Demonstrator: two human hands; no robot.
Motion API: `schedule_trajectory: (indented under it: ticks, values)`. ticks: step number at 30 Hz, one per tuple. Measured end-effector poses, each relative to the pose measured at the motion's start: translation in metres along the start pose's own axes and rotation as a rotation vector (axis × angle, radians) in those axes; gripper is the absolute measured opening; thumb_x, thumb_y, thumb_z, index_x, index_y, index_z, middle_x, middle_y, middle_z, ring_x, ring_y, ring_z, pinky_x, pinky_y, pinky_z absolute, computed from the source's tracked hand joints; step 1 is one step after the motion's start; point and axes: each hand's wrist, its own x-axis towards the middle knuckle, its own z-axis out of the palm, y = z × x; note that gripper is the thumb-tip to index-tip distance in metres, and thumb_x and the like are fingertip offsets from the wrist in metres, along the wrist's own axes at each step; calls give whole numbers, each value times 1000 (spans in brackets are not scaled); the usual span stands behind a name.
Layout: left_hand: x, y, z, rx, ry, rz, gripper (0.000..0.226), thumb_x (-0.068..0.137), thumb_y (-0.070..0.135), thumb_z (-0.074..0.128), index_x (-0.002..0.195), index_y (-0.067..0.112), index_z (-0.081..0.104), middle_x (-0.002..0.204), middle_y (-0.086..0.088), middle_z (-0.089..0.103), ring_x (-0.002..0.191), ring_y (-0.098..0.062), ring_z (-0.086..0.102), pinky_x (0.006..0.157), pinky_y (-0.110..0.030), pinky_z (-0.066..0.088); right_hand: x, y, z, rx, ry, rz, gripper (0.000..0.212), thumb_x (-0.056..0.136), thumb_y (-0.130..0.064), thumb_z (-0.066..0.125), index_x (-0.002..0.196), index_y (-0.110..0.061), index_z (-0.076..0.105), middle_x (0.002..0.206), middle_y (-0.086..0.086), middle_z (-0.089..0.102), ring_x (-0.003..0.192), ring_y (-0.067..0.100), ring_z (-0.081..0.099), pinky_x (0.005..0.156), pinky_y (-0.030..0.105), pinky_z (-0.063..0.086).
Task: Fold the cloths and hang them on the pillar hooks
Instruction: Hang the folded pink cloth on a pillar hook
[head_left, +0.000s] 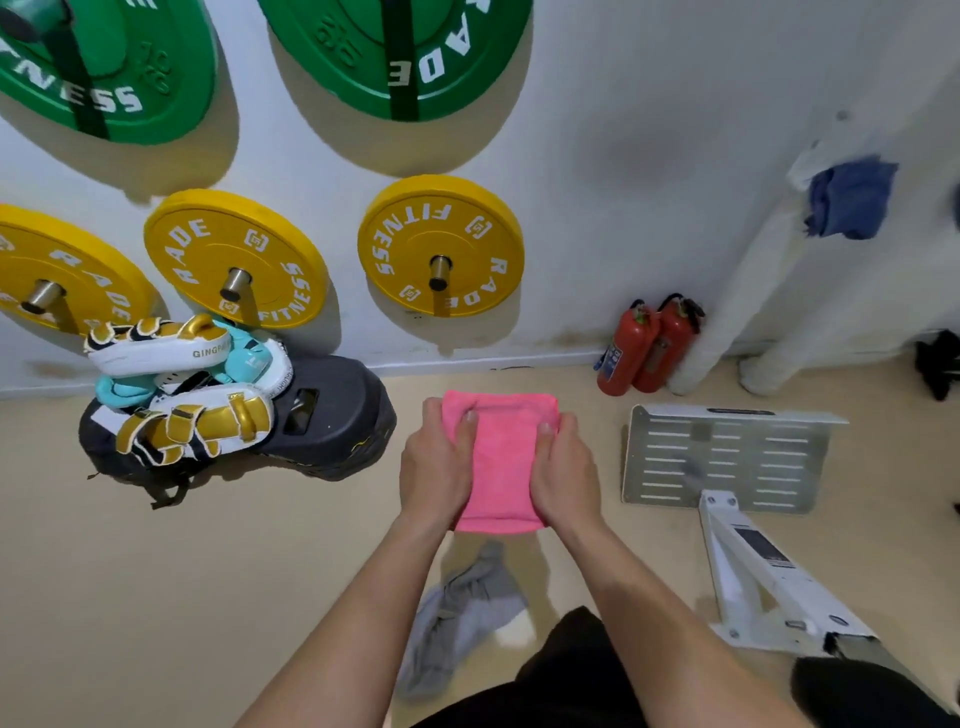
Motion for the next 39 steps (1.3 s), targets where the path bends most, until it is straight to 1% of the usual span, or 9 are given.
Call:
schedule_trajectory:
  ticks: [4, 12, 15, 18, 21, 23, 31, 36, 39]
  values:
    - [36, 59, 58, 59, -89, 21, 32, 101, 52, 40, 111, 21, 44, 98, -16, 66, 89, -38, 61, 69, -41, 44, 60, 30, -65, -36, 43, -50, 29, 106, -36, 31, 110, -11, 46, 104, 17, 65, 95, 39, 62, 73, 44, 46]
    - [98, 212, 130, -64, -144, 154, 43, 97, 55, 45, 114, 16, 54, 109, -11, 67, 101, -34, 63, 85, -46, 51, 169, 52, -205, -50, 188, -105, 34, 105, -40, 36, 110, -10, 50, 99, 17, 67, 91, 38, 64, 64, 38, 39]
    - [126, 260, 143, -75, -198, 185, 43, 98, 52, 48, 111, 12, 52, 106, -12, 66, 96, -34, 62, 81, -43, 50, 198, 48, -244, -22, 243, -77, 36, 105, -41, 34, 112, -11, 52, 103, 12, 67, 94, 34, 63, 70, 37, 43]
    - [159, 317, 162, -306, -359, 82, 38, 98, 48, 52, 116, 15, 54, 112, -6, 65, 97, -23, 63, 84, -40, 52, 230, 48, -290, 43, 318, -42, 34, 105, -43, 33, 106, -14, 51, 96, 8, 64, 88, 29, 61, 71, 38, 45]
    - [191, 370, 183, -477, -449, 30, 29, 97, 44, 57, 111, 19, 58, 104, -4, 67, 81, -18, 63, 66, -32, 50, 263, 46, -340, 100, 405, -46, 33, 105, -41, 34, 104, -12, 51, 88, 3, 61, 83, 26, 60, 69, 37, 43]
    - [211, 405, 199, -504, -467, 75, 29, 96, 42, 59, 112, 17, 59, 99, -4, 68, 74, -18, 62, 61, -29, 48, 284, 42, -372, 116, 468, -71, 33, 104, -41, 39, 104, -11, 53, 84, 0, 60, 79, 24, 57, 66, 36, 39]
    - [291, 542, 231, -524, -459, 339, 24, 96, 37, 58, 111, 19, 58, 107, -2, 67, 94, -19, 65, 84, -39, 53, 388, 7, -484, 188, 610, -52, 44, 91, -53, 60, 113, -15, 54, 96, -1, 65, 86, 18, 62, 76, 36, 48]
    - [327, 623, 248, -536, -498, 491, 26, 96, 36, 57, 114, 16, 57, 102, -3, 67, 83, -14, 63, 65, -27, 45, 436, -5, -548, 158, 724, -79, 42, 91, -52, 60, 112, -15, 58, 98, 1, 66, 87, 21, 63, 77, 37, 49]
    - [329, 671, 260, -544, -506, 588, 25, 95, 35, 59, 112, 16, 57, 91, 0, 65, 77, -13, 61, 61, -25, 43, 451, -3, -590, 147, 804, -98, 35, 91, -50, 61, 103, -17, 59, 88, -3, 65, 79, 14, 62, 63, 28, 44]
